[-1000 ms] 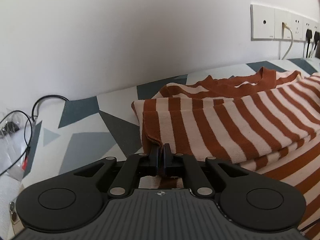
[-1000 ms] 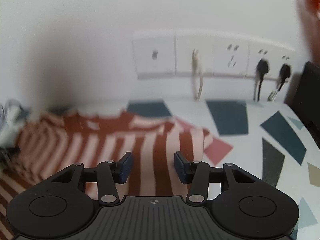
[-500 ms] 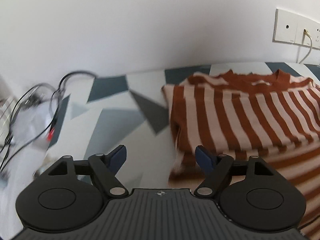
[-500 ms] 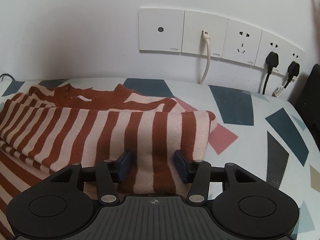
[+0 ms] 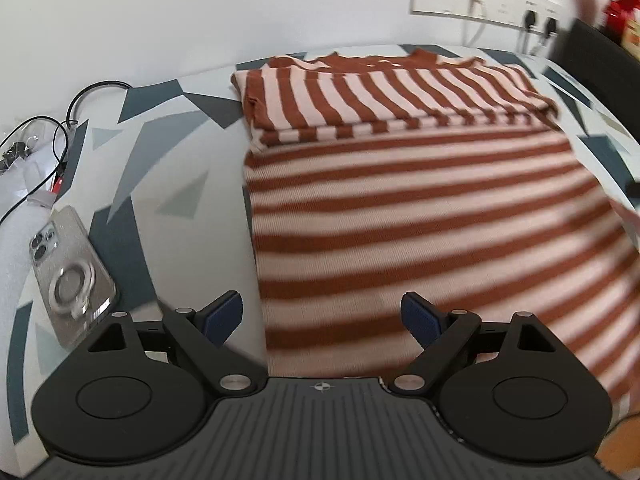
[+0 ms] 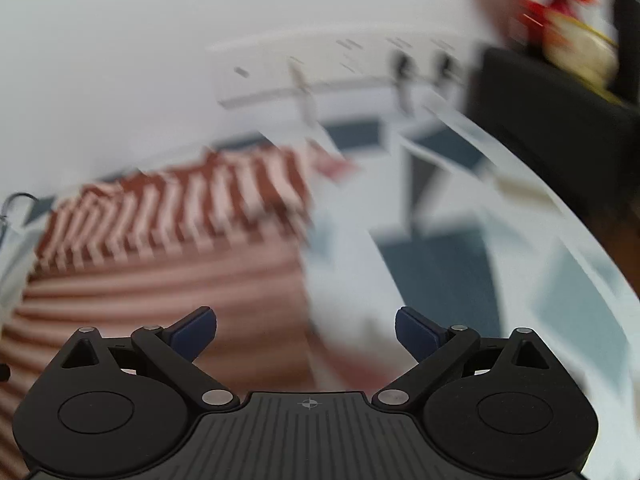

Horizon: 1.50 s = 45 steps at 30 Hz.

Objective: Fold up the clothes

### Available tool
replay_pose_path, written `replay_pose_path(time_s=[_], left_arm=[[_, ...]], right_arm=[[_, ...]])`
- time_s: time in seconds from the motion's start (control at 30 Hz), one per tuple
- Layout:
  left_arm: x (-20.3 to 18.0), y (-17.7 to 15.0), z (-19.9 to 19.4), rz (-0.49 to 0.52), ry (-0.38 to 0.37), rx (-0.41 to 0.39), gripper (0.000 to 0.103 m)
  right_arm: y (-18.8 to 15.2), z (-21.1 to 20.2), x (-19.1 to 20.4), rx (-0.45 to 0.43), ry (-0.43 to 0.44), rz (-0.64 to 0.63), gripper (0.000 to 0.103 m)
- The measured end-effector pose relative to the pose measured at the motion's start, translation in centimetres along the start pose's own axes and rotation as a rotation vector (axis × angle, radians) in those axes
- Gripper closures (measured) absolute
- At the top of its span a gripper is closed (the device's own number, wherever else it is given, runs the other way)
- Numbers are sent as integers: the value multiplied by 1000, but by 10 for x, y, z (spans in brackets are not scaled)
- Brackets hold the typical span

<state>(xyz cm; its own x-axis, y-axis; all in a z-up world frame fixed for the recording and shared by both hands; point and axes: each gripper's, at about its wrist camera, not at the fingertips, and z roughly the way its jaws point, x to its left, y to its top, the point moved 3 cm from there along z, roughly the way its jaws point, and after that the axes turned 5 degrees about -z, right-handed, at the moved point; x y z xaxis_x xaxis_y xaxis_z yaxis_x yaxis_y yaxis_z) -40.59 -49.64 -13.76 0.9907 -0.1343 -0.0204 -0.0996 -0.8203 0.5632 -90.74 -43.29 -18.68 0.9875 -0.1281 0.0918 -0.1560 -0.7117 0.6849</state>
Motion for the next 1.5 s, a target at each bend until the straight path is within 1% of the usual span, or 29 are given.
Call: replay_pose_path(time_s=[0.07,0.17,0.2,0.3,0.33,0.37,0.43,0.5,0.63,0.67,0.7,0.77,0.8,0.83,0.87,0.9,0.93,0.97,1.0,1.03,1.07,1.17,1.23,1.33,1.4,1.5], left_arm=[[0,-17,-5,-7,-16,-12,15],[-3,-40,-8,25,1,-3,15],[-4,-48,-10,31,-1,1,15],[-1,-63,-18,-2,-29,2,15],[1,-67,-20,-13,-36,5,15],[2,-70,-22,-23,-41,6,13],[6,-74,-23,-34,-41,4,10],[8,-77,-24,-43,-41,-7,10],[10,-77,-25,-82,-13,-22,10],[12,-77,-25,-90,-4,-27,10],[12,-76,-25,-80,18,-42,10],[11,-74,-24,-64,47,-69,9],[13,-74,-22,-77,33,-71,10],[15,-73,-20,-107,13,-68,11],[15,-72,-19,-127,14,-74,13],[12,-71,-19,-118,11,-84,31],[8,-70,-22,-101,-15,-110,52],[2,-68,-22,-86,-46,-107,86],[-3,-65,-23,-72,-74,-103,91],[-7,-63,-22,-76,-60,-95,91],[-8,-61,-22,-90,-65,-90,92],[0,-62,-21,-163,-90,-81,92],[8,-64,-24,-185,-93,-81,92],[12,-71,-36,-140,-90,-111,92],[12,-81,-45,-131,-101,-116,92],[12,-97,-58,-117,-118,-125,92]], right_arm=[[-28,-22,0,19,-8,5,9],[-61,-43,5,51,-37,-51,16],[-69,-47,8,63,-44,-69,18],[-88,-53,17,90,-44,-85,20],[-94,-52,20,101,-50,-88,23],[-99,-51,23,111,-54,-90,23],[-105,-46,26,126,-52,-86,23],[-108,-45,28,103,-53,-80,21],[-104,-41,27,91,-44,-86,19],[-103,-40,26,91,-41,-91,20],[-101,-40,26,92,-38,-97,21],[-98,-40,27,99,-23,-114,34],[-97,-40,28,99,-16,-120,37],[-95,-40,29,99,-9,-125,43],[-95,-40,30,97,-1,-133,47],[-94,-41,31,89,8,-142,51],[-95,-41,32,78,19,-153,62],[-95,-41,34,60,33,-166,74],[-96,-41,36,42,48,-176,81],[-96,-41,37,27,62,-181,89],[-96,-40,38,24,69,-178,92],[-91,-39,39,45,75,-146,94],[-90,-40,33,62,97,-87,95],[-95,-46,20,86,138,16,96],[-102,-53,16,96,164,67,96],[-115,-64,16,96,166,77,96]])
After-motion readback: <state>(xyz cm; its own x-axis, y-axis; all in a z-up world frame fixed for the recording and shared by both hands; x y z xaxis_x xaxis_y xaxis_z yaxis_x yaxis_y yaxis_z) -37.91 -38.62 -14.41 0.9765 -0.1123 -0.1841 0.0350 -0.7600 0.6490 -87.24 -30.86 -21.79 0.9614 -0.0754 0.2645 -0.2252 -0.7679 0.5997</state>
